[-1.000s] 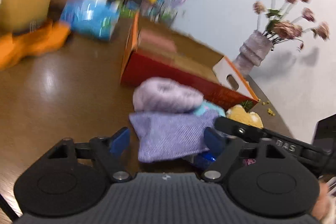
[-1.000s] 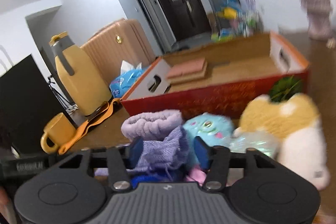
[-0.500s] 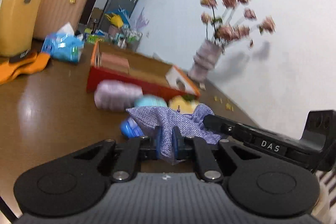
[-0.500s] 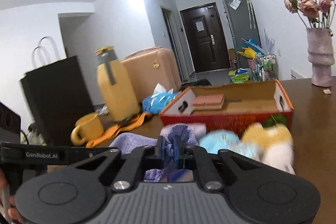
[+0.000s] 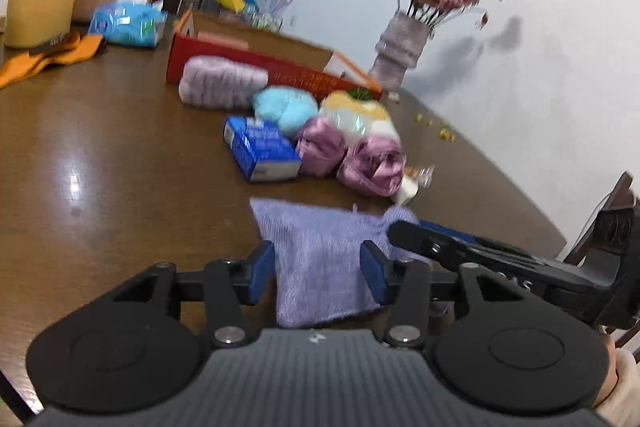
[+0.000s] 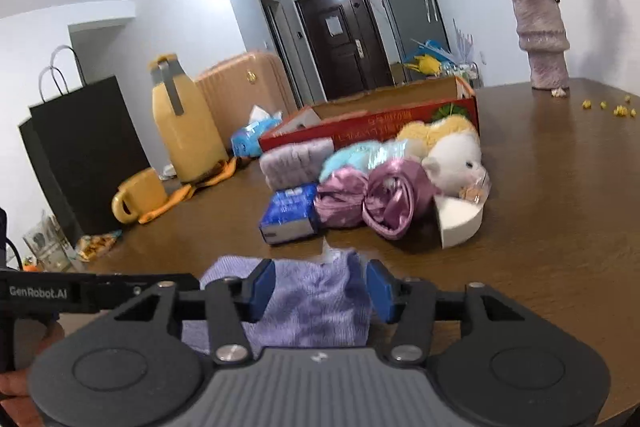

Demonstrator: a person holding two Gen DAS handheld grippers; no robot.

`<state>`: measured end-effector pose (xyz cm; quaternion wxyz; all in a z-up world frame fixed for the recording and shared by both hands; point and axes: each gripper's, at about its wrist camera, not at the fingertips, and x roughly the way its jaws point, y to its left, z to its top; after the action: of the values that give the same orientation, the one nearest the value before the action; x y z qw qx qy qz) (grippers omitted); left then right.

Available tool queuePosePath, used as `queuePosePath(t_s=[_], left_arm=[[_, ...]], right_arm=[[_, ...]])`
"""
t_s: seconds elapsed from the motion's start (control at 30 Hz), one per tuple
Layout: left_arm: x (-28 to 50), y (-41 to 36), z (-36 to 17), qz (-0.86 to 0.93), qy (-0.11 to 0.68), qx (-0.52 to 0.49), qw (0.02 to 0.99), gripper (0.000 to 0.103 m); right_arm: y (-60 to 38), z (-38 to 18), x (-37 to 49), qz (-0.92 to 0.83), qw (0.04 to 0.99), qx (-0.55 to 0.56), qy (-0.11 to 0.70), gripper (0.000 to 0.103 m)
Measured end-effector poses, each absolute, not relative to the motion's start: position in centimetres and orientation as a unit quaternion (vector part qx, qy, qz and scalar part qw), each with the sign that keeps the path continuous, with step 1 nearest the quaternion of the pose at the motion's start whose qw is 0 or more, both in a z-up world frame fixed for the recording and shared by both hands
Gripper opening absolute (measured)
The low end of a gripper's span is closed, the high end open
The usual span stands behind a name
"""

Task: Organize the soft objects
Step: 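Carry the lavender sock into the box and open both tools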

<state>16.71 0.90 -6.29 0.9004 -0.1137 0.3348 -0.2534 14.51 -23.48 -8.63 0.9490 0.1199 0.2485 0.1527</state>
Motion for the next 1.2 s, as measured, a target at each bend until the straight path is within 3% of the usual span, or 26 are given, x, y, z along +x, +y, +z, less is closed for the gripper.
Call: queuePosePath(t_s=[0.07,0.1,0.13,0.17,0.23,0.83,1.03,1.2], left_arm=[[16.6,0.6,-6.8,-0.255,0.339,-0.106,0.899,0.035],[16.6,0.5,-7.0,-0.251,0.341,-0.102,0.900,0.022],[16.8,0.4,-7.2,-0.249,0.344,-0.096,0.900,0.016],[16.8,0.4,-7.4,-0.249,0.344,-0.095,0.900,0.015],[16.8,0.4,-7.3,-0.256,0.343,-0.094,0.899,0.010],[17.0,0.4,-5.8,-0.261,0.331,-0.073,0.904,0.004],[21.5,1.1,1.1,-0.304,0.258,-0.076,0.914,0.004],[32.7,0.1,6.1,-0.271,0.240,-0.051,0.931,0.004]], right_arm=[[-23.3,-9.4,14.8,0.147,0.947,0.122,0.258,0.050],[-23.3,-9.7,15.0,0.143,0.945,0.128,0.264,0.044],[-23.3,-10.0,15.0,0.140,0.943,0.130,0.272,0.036],[-23.3,-10.3,15.1,0.131,0.944,0.129,0.275,0.023],[-23.2,-10.3,15.1,0.131,0.944,0.119,0.277,0.021],[-22.3,-8.8,14.1,0.145,0.951,0.086,0.261,0.007],[-23.2,-1.7,17.7,0.173,0.963,0.080,0.189,0.007],[-22.9,4.4,30.0,0.194,0.960,0.062,0.190,0.007]])
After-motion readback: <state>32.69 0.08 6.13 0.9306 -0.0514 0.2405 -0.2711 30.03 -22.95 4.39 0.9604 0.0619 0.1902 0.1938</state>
